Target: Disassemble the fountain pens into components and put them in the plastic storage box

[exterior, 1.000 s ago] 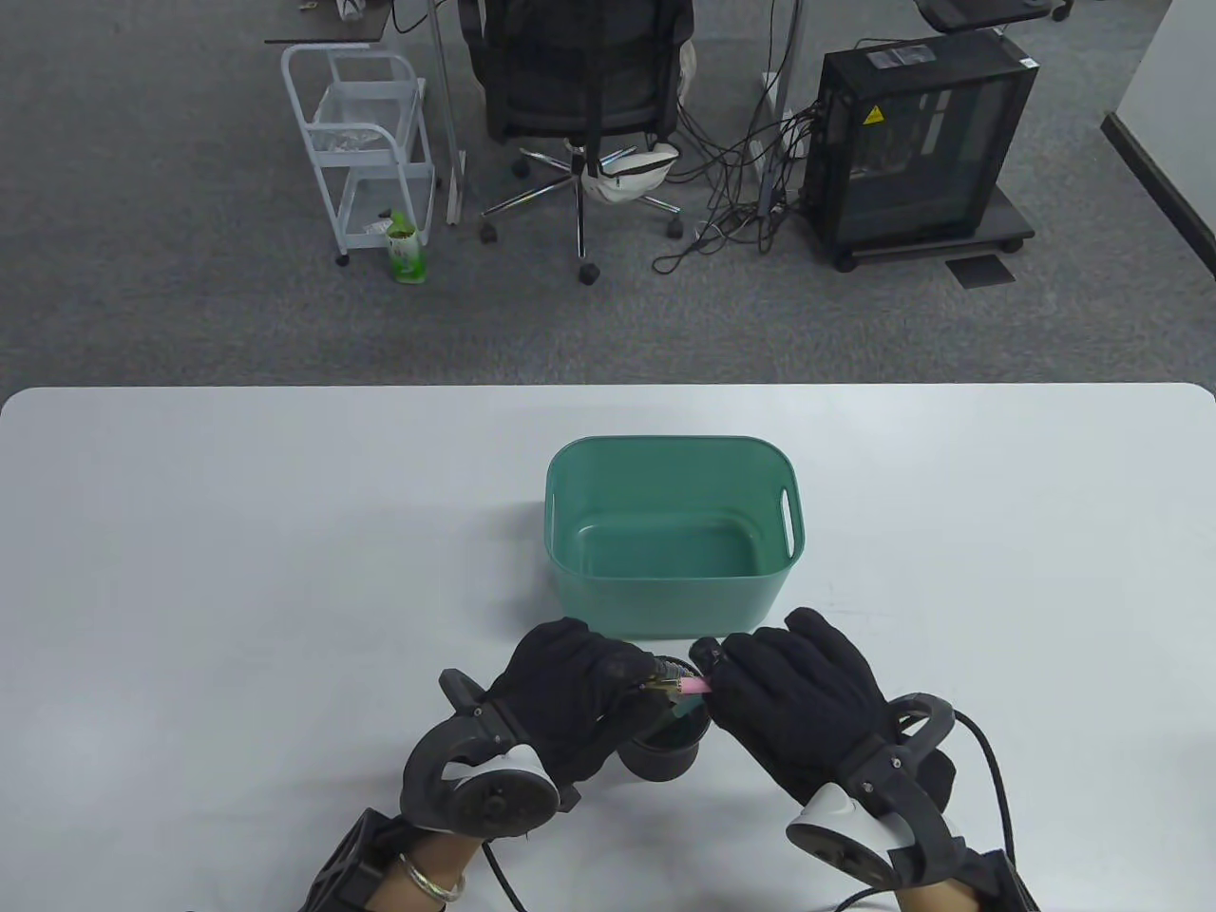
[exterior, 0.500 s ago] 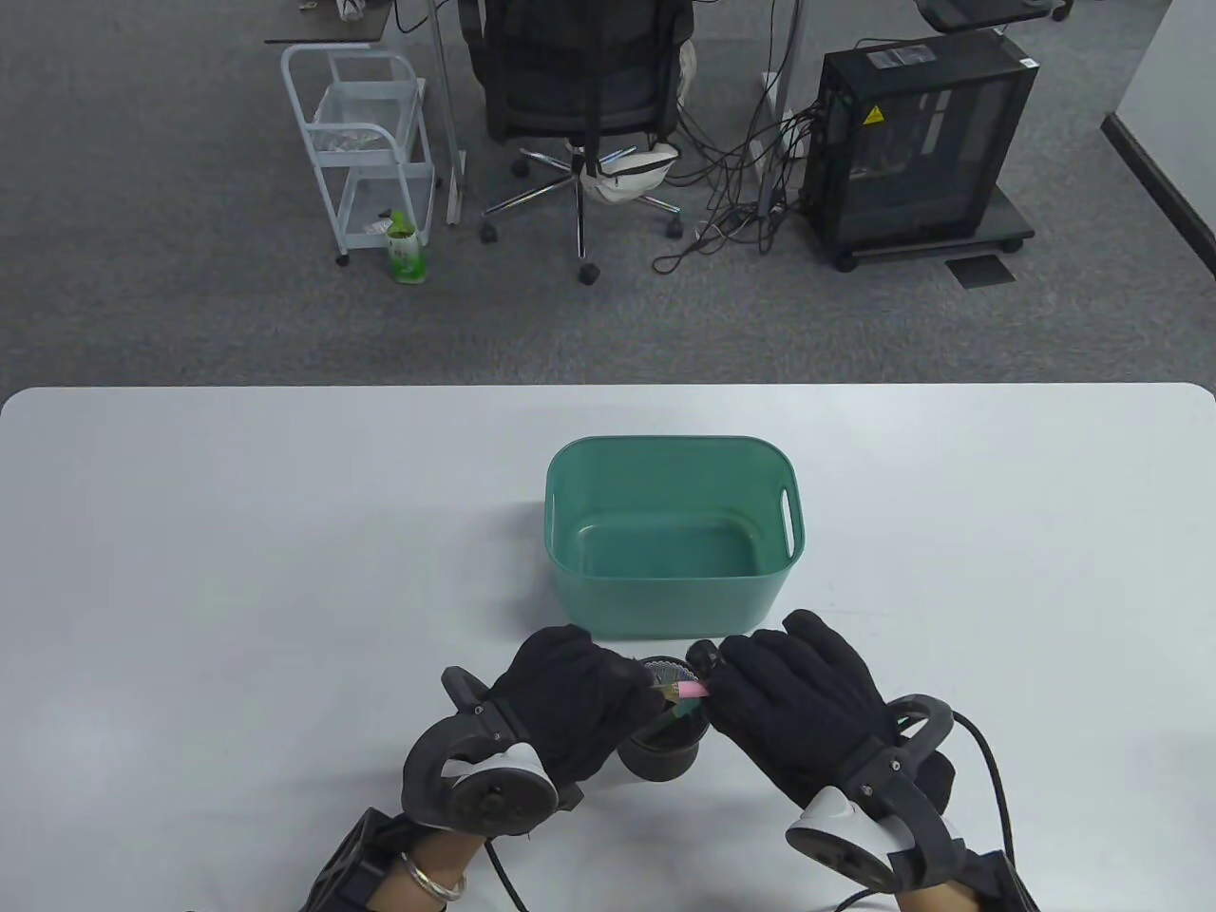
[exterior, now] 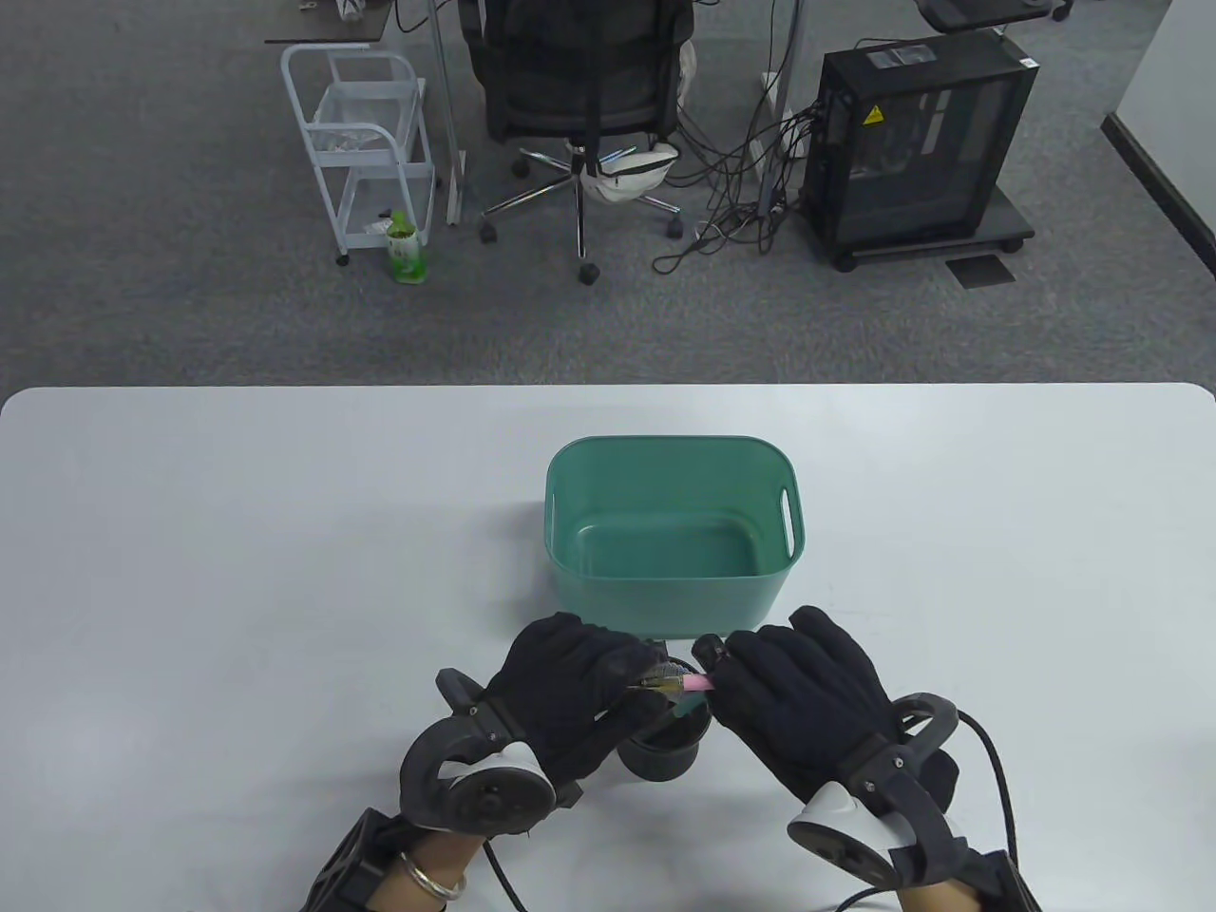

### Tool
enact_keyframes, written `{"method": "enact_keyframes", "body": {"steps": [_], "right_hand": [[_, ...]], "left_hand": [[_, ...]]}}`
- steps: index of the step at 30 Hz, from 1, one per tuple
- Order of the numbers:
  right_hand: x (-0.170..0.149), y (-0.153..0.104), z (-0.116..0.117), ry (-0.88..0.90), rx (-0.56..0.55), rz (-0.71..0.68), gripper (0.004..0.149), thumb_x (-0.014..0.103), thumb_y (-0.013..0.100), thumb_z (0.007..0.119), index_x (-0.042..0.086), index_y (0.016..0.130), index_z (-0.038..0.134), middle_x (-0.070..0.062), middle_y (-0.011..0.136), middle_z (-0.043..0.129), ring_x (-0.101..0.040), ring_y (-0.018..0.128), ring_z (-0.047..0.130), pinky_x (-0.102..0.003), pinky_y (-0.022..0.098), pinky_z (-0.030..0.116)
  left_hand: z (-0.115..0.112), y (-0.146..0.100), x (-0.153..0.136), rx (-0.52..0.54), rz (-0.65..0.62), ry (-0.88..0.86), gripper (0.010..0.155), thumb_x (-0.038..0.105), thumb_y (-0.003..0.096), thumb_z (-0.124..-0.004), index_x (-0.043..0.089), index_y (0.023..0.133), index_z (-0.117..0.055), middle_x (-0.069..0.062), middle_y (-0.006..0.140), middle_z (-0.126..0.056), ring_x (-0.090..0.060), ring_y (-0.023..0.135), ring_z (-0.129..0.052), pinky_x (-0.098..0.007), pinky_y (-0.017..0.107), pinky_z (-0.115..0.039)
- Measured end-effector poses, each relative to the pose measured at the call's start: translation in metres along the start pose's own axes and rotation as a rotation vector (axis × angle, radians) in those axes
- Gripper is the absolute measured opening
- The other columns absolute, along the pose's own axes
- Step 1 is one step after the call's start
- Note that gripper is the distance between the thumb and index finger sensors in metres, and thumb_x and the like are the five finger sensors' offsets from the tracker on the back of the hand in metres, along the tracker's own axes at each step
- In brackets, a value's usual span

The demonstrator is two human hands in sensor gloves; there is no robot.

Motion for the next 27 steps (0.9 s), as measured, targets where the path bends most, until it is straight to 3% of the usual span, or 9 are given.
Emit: {"method": "enact_keyframes", "body": {"steps": [4,10,17,27], "right_hand": [[-0.0014,-0.0001,0.0003,-0.003,0.002,0.005,0.044,0.049,0.053,0.071,0.033,0.093,0.082,0.009,0.085,0.087,-0.011,0.076,0.087,-0.046,0.076,0.062],[-0.0029,0.0001,0.0005,-0.004,0.004,0.009,0.044,0.049,0.053,0.071,0.033,0.093,0.082,0.009,0.085,0.087,-0.011,0.076,0.087,-0.046,0.076,0.062],[-0.0022,0.0003,0.0016,-0.002,0.009,0.003,0.044,0.049,0.053,0.071,0.033,0.093,0.082,0.009,0.085,0.087,-0.011,0.077,0.087,-0.046,0.076,0.062],[-0.0007,0.0005,0.0026,-0.002,0.013,-0.002,0.044,0.049,0.053,0.071,0.033,0.093,0.082,0.009,0.085,0.087,-0.011,0.077,0.087,-0.046,0.076,0.062]], "left_hand": [[-0.0008,-0.0003,0.0008,-0.003,0.0,0.013,0.058,0.057,0.0659,-0.063,0.016,0.107,-0.073,-0.009,0.097,-0.09,-0.028,0.086,-0.089,-0.054,0.077,-0.061],[-0.0022,-0.0004,0.0057,-0.002,-0.016,0.041,0.055,0.053,0.0644,-0.071,0.018,0.106,-0.069,-0.007,0.103,-0.084,-0.027,0.093,-0.083,-0.054,0.081,-0.056],[-0.0033,0.0002,0.0069,-0.002,-0.019,0.051,0.044,0.047,0.0655,-0.073,0.019,0.099,-0.074,-0.004,0.097,-0.088,-0.024,0.087,-0.087,-0.052,0.08,-0.058],[-0.004,0.0001,0.0061,-0.006,-0.017,0.043,0.043,0.047,0.0661,-0.07,0.016,0.094,-0.079,-0.005,0.088,-0.094,-0.024,0.078,-0.092,-0.051,0.076,-0.063]]}}
Point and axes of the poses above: the tracker on the back of each hand, its own x axis roughly to the thumb side, its own y axis roughly from the wrist to the fingertips, z = x × y, the point moved 4 cm from there along y, roughly from the wrist to the fingertips
